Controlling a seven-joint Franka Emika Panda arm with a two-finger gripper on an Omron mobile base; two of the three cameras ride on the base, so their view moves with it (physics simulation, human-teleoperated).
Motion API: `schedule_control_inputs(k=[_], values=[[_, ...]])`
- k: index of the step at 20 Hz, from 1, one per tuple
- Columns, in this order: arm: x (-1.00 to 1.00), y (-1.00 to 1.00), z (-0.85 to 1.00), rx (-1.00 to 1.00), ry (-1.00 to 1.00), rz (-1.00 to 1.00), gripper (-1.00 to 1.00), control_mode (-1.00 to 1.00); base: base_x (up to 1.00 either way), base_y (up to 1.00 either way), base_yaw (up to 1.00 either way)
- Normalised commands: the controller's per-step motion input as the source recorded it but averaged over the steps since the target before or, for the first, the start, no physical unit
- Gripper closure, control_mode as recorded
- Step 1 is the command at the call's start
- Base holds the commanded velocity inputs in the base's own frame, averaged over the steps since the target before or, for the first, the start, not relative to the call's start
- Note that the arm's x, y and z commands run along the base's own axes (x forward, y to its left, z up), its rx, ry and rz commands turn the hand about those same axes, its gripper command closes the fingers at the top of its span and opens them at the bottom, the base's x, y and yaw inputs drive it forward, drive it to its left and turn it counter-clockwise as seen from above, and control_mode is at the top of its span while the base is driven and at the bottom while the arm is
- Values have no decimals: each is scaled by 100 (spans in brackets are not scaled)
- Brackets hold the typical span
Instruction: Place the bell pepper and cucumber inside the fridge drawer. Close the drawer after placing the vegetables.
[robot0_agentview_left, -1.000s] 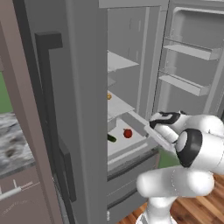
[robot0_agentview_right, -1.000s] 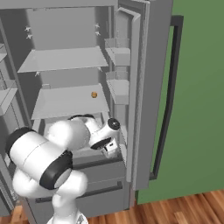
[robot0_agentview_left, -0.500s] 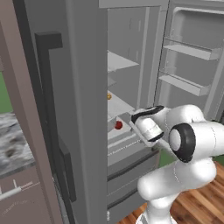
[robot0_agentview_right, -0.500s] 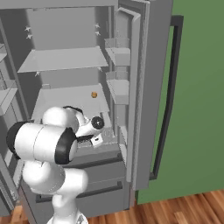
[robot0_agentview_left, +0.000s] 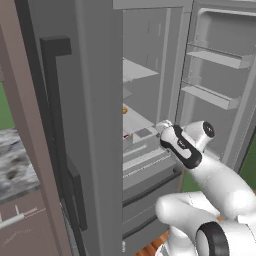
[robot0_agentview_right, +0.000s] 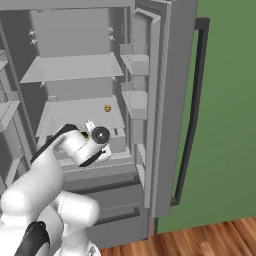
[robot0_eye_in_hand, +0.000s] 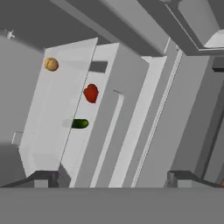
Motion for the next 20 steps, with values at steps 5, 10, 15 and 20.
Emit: schedule_control_inputs(k=[5,10,15,20], values=[[-12,0,90,0,8,-10,-100,-100,0,0,0],[-23,-2,23,0,9,-3,-100,-100,0,0,0],[-55,0,-17,0,1,0,-100,-100,0,0,0],[-40,0,-13,0,0,0,-100,-100,0,0,0]])
